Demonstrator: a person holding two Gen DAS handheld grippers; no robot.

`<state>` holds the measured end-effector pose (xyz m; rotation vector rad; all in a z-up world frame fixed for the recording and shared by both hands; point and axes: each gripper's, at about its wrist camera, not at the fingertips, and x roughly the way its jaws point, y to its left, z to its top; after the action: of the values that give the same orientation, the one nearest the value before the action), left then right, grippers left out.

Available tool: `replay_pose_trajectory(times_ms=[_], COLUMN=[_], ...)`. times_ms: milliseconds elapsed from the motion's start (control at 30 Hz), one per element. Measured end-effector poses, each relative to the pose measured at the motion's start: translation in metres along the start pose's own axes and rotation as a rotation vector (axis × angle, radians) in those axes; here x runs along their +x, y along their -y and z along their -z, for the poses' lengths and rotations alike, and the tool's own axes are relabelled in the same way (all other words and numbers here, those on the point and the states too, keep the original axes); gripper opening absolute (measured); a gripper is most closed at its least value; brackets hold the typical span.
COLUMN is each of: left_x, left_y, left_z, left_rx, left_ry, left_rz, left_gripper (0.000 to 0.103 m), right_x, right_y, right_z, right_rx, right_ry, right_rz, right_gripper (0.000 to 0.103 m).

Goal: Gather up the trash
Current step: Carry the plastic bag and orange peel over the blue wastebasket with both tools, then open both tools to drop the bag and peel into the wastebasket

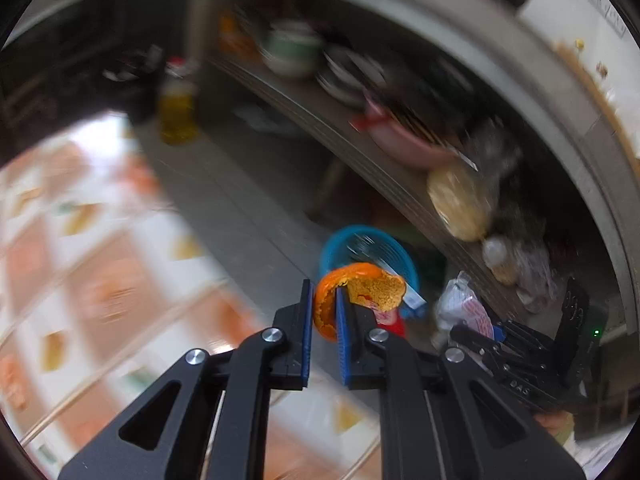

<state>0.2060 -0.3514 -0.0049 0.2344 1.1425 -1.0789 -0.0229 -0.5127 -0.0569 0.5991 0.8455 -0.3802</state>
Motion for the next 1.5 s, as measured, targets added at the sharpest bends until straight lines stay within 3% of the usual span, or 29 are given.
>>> replay_pose_trajectory(times_ms=[167,267,400,500,567,667,933,1233,1333,1400,1500], left_x=[0.115,0.18,0.247,0.282,0.296,0.304,0.271,0.152,0.084,0.046,-0.015], left_y=[0.053,0.073,0.084,0.089,0.085,0.077,0.072,0.084,0.087,0.086,0.082], left_z=[-0.033,-0.044,-0.049,-0.053,-0.054,-0.054,-0.061,-0.05,-0.029,-0.012,0.025], left_rx=[0.099,0.111,0.107,0.09,0.06,0.016,-0.012,0.047,0.074,0.071,0.036], left_ry=[-0.193,-0.297,-0.382,-0.415,-0.431,-0.439,-0.365,-0.189,-0.087,-0.019,0.113], left_rz=[-0.02,-0.034,-0.068,-0.086,-0.068,-0.071,-0.034,0.026,0.029,0.014,-0.031], left_gripper=[0.01,0.01,0.011,0.012,0.021,0.038,0.041,0.045,0.057,0.075,0.09], right_x=[0.029,0.058,0.092,0.119,0.141,0.159,0.132,0.061,0.021,0.004,-0.026], right_y=[0.076,0.102,0.122,0.13,0.134,0.133,0.131,0.11,0.084,0.061,0.021], right_z=[0.012,0.012,-0.004,-0.017,-0.024,-0.024,-0.008,0.007,0.015,0.019,0.027], right_rx=[0.142,0.199,0.235,0.228,0.198,0.158,0.135,0.14,0.115,0.072,-0.025], right_ry=[-0.077,-0.123,-0.137,-0.134,-0.15,-0.167,-0.112,0.005,0.07,0.107,0.167], right_rz=[0.135,0.167,0.195,0.242,0.269,0.312,0.324,0.302,0.253,0.221,0.202], right_gripper=[0.028,0.028,0.029,0.036,0.051,0.055,0.062,0.063,0.068,0.076,0.087])
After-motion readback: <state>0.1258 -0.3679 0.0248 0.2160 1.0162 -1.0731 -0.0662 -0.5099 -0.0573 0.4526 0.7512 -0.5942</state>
